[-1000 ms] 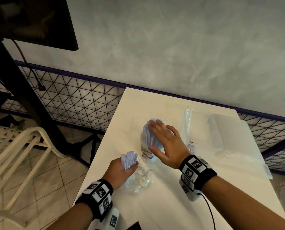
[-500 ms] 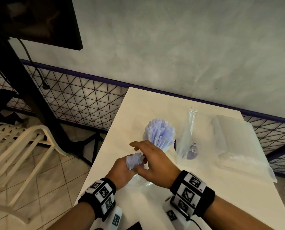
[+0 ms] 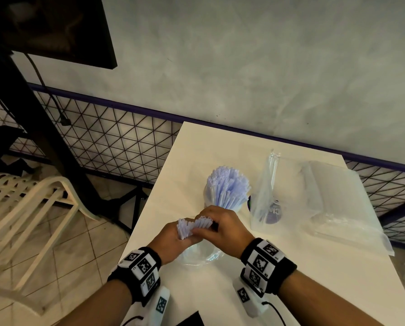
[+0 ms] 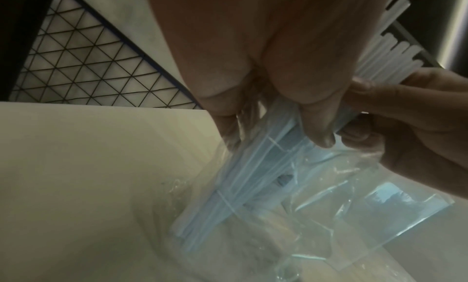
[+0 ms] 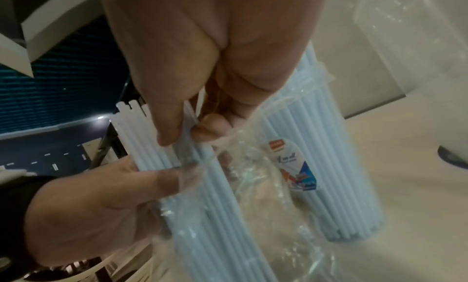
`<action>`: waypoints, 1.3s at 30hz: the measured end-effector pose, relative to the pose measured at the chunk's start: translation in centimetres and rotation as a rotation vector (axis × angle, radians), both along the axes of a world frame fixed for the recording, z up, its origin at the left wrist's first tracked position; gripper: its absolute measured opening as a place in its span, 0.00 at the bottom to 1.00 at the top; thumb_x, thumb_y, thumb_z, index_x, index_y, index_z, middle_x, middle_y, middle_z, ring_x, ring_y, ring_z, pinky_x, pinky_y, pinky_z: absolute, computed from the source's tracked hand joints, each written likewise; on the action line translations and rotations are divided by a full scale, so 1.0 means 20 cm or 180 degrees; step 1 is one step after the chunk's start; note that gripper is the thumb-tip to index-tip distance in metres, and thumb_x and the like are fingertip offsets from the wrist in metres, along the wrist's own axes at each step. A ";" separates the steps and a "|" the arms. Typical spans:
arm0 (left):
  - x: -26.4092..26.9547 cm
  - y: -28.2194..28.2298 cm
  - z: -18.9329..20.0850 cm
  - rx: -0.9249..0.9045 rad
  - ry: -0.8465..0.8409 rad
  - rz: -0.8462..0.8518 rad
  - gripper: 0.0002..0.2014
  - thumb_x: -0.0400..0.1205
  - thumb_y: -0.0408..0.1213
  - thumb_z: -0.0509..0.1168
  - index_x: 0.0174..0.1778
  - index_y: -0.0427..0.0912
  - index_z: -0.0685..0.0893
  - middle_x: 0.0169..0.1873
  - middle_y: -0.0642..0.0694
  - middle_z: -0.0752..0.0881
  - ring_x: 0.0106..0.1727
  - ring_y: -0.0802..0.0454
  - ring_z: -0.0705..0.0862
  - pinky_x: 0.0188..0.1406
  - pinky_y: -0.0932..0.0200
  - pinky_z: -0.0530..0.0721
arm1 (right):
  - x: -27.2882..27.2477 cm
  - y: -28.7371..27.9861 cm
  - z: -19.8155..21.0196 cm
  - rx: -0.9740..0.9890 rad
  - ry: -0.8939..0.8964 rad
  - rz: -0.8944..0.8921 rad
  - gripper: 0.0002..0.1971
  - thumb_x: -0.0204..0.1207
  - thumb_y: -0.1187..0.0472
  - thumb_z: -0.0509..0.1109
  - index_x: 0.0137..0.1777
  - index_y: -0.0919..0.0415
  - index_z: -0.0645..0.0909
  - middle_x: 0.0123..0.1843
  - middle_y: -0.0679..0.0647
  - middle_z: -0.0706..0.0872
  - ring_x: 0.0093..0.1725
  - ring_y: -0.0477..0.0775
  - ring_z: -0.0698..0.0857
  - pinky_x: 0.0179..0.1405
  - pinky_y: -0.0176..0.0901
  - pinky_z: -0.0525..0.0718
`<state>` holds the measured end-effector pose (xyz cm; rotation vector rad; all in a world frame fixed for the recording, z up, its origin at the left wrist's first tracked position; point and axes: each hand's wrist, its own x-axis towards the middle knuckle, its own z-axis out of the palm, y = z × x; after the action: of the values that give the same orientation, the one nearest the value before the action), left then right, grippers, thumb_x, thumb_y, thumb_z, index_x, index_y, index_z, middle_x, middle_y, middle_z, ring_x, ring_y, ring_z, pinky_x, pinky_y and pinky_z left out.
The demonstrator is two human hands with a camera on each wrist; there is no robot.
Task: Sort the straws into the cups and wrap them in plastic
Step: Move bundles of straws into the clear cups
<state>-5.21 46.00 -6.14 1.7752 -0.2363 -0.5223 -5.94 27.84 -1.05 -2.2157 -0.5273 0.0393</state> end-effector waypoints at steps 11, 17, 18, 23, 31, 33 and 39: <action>0.00 -0.02 -0.06 0.0086 -0.0023 0.0327 0.18 0.74 0.49 0.74 0.52 0.38 0.90 0.50 0.35 0.89 0.51 0.49 0.88 0.58 0.56 0.83 | 0.01 -0.04 -0.02 -0.0234 0.0093 -0.0145 0.03 0.69 0.65 0.74 0.42 0.64 0.87 0.39 0.58 0.86 0.40 0.55 0.84 0.42 0.50 0.82; 0.00 -0.02 -0.06 0.0286 -0.0063 0.0617 0.08 0.79 0.39 0.74 0.35 0.48 0.87 0.28 0.56 0.85 0.32 0.67 0.82 0.38 0.71 0.78 | 0.00 -0.05 -0.03 -0.0291 -0.0001 -0.0313 0.03 0.68 0.64 0.73 0.40 0.59 0.88 0.38 0.52 0.87 0.37 0.49 0.83 0.41 0.46 0.83; 0.00 -0.02 -0.06 0.0295 -0.0065 0.0636 0.07 0.79 0.38 0.74 0.35 0.49 0.87 0.28 0.57 0.86 0.32 0.67 0.82 0.38 0.72 0.78 | 0.00 -0.05 -0.04 -0.0275 0.0060 -0.0310 0.02 0.68 0.64 0.73 0.39 0.60 0.87 0.37 0.53 0.87 0.36 0.51 0.84 0.41 0.49 0.83; 0.00 -0.03 -0.03 0.0309 -0.0070 0.0713 0.05 0.79 0.38 0.75 0.37 0.46 0.88 0.27 0.62 0.86 0.30 0.69 0.83 0.34 0.75 0.77 | 0.00 -0.07 0.03 -0.0442 0.0021 -0.0159 0.10 0.74 0.51 0.72 0.39 0.58 0.88 0.37 0.53 0.86 0.37 0.51 0.84 0.40 0.50 0.83; -0.01 -0.03 -0.01 0.0408 -0.0027 0.0868 0.12 0.78 0.42 0.75 0.33 0.40 0.84 0.27 0.49 0.83 0.29 0.59 0.81 0.29 0.72 0.76 | 0.02 -0.22 0.61 -0.0134 -0.0126 -0.0322 0.01 0.71 0.63 0.80 0.40 0.57 0.90 0.37 0.47 0.92 0.36 0.44 0.89 0.41 0.37 0.86; 0.00 -0.03 -0.01 0.0439 -0.0055 0.0838 0.13 0.78 0.42 0.75 0.34 0.38 0.84 0.27 0.49 0.82 0.30 0.57 0.81 0.29 0.72 0.76 | 0.05 -0.27 0.73 -0.0015 -0.0028 -0.0447 0.02 0.71 0.63 0.80 0.39 0.57 0.90 0.36 0.47 0.92 0.36 0.47 0.90 0.40 0.41 0.87; -0.01 -0.04 0.01 0.0503 -0.0070 0.0868 0.13 0.78 0.41 0.76 0.30 0.45 0.82 0.28 0.49 0.83 0.29 0.59 0.81 0.30 0.71 0.76 | 0.19 -0.33 0.84 -0.0302 0.0003 -0.0420 0.01 0.72 0.61 0.80 0.41 0.54 0.90 0.37 0.42 0.91 0.36 0.40 0.88 0.39 0.32 0.84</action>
<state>-5.44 45.22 -5.94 1.9302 0.0342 -0.3322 -2.18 21.22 15.76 -2.3381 -0.3844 -0.0041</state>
